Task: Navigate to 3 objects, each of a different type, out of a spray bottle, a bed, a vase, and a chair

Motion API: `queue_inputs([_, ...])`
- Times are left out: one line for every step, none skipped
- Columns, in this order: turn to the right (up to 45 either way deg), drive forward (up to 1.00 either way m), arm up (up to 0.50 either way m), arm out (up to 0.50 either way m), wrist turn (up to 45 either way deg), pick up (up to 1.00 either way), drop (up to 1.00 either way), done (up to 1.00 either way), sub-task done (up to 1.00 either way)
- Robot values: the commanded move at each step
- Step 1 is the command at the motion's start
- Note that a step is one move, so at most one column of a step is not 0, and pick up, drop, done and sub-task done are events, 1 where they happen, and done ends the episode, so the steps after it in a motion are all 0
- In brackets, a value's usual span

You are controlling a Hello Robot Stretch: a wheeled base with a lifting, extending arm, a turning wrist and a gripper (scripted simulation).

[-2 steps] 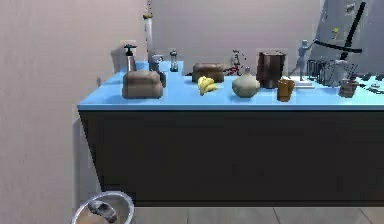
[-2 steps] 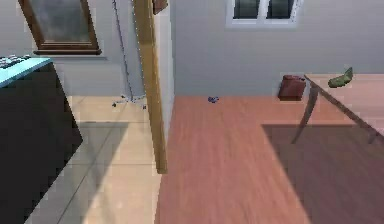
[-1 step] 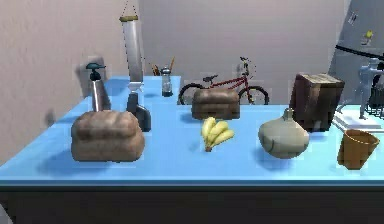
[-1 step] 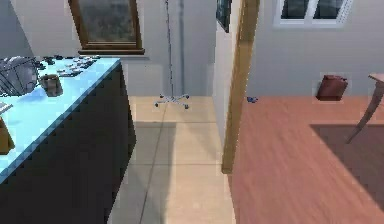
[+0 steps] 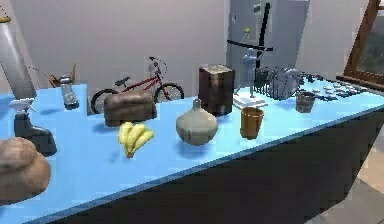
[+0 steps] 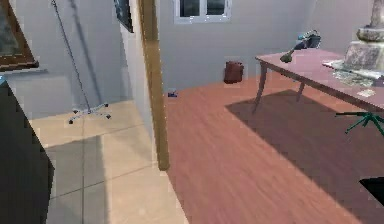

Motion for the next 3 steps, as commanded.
queue_inputs([0.0,0.00,0.00,0.00,0.0,0.00,0.00,0.00,1.00])
queue_inputs([-24.0,0.00,0.00,0.00,0.0,0.00,0.00,0.00,0.00])
queue_inputs([0.0,0.15,0.00,0.00,0.0,0.00,0.00,0.00,0.00])
